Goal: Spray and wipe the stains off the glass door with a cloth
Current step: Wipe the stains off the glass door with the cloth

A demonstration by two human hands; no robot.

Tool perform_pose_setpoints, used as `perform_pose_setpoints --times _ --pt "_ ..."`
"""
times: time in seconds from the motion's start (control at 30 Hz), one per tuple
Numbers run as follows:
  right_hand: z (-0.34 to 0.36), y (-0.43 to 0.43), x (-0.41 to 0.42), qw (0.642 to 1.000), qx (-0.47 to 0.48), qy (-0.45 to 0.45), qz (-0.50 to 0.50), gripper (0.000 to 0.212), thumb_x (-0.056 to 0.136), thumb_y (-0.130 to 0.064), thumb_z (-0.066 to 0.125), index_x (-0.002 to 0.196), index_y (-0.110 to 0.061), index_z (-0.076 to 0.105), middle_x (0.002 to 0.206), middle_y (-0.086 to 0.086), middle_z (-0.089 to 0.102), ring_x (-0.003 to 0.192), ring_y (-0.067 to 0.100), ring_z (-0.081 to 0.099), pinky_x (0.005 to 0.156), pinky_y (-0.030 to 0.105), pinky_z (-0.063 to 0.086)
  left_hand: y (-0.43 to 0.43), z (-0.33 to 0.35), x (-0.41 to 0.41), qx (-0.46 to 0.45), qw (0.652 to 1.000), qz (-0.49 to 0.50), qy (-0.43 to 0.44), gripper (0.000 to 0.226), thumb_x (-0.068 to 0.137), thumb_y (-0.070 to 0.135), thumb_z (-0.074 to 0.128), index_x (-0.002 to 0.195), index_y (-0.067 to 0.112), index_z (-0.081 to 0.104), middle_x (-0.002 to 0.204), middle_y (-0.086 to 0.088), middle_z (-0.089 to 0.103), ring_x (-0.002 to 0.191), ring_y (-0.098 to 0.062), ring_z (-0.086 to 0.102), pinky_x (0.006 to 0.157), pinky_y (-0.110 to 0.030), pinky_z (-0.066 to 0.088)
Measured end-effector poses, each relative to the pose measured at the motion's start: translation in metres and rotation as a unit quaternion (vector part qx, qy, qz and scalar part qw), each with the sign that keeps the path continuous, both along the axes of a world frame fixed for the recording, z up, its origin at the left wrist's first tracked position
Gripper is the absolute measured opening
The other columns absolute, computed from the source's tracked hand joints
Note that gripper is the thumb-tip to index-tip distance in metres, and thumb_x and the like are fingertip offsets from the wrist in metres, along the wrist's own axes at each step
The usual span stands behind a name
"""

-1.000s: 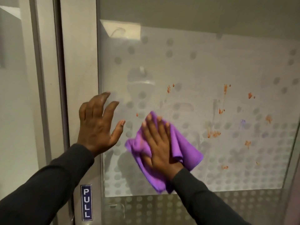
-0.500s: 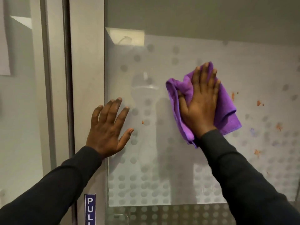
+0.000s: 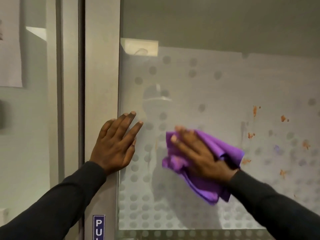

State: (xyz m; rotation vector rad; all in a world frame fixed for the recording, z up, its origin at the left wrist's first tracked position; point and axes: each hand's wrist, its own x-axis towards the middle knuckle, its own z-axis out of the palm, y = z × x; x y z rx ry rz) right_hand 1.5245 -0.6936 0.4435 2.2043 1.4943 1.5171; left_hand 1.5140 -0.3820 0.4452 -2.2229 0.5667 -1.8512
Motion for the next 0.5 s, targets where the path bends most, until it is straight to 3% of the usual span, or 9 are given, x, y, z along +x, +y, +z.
perform_pose_setpoints --times 0.13,0.23,0.3,0.37,0.43,0.5 --pt "0.081 0.003 0.003 0.981 0.180 -0.068 -0.023 0.049 0.094 -0.010 0.062 0.138 0.010 0.053 0.151 0.037 0.036 0.144 0.047 0.033 0.122 0.049 0.029 0.000 0.000 0.000 0.000 1.000 -0.004 -0.012 0.066 0.087 0.030 0.056 0.150 0.015 0.041 0.158 -0.015 0.035 0.144 -0.032 0.033 0.115 -0.049 0.027" --pt "0.113 0.019 0.005 0.945 0.285 -0.146 -0.068 0.036 0.091 -0.012 0.067 0.124 0.001 0.068 0.134 0.026 0.060 0.127 0.046 0.055 0.105 0.054 0.045 0.000 0.000 0.000 0.001 1.000 -0.004 -0.011 0.063 0.090 0.031 0.051 0.150 0.016 0.039 0.158 -0.016 0.035 0.144 -0.032 0.033 0.116 -0.048 0.026" --pt "0.108 0.041 0.001 0.937 0.312 -0.148 -0.063 0.042 0.093 -0.016 0.062 0.132 -0.002 0.064 0.139 0.023 0.059 0.131 0.042 0.054 0.107 0.054 0.043 0.000 0.000 0.000 0.000 1.000 -0.005 -0.007 0.061 0.092 0.032 0.047 0.150 0.014 0.039 0.157 -0.016 0.036 0.144 -0.032 0.034 0.116 -0.048 0.025" --pt "0.080 0.066 -0.001 0.953 0.275 -0.095 -0.081 0.059 0.097 -0.030 0.052 0.148 -0.001 0.047 0.157 0.024 0.038 0.148 0.041 0.033 0.122 0.055 0.023 0.000 0.000 -0.001 -0.006 1.000 -0.010 -0.011 0.059 0.093 0.031 0.043 0.149 0.011 0.039 0.156 -0.016 0.038 0.144 -0.031 0.035 0.117 -0.049 0.025" --pt "0.029 0.080 -0.002 0.977 0.183 -0.050 -0.095 0.073 0.097 -0.043 0.043 0.155 0.000 0.032 0.164 0.024 0.018 0.155 0.040 0.010 0.127 0.053 0.004 0.000 0.000 -0.002 -0.020 0.999 -0.023 -0.017 0.059 0.094 0.029 0.041 0.149 0.009 0.037 0.156 -0.016 0.037 0.145 -0.030 0.034 0.118 -0.050 0.023" --pt "-0.029 0.077 -0.004 0.994 0.073 -0.022 -0.078 0.074 0.097 -0.045 0.042 0.156 -0.001 0.030 0.165 0.023 0.015 0.156 0.038 0.005 0.126 0.052 -0.001 0.000 0.000 -0.003 -0.052 0.998 -0.044 -0.016 0.059 0.094 0.028 0.040 0.150 0.009 0.034 0.156 -0.016 0.034 0.146 -0.030 0.031 0.120 -0.049 0.019"
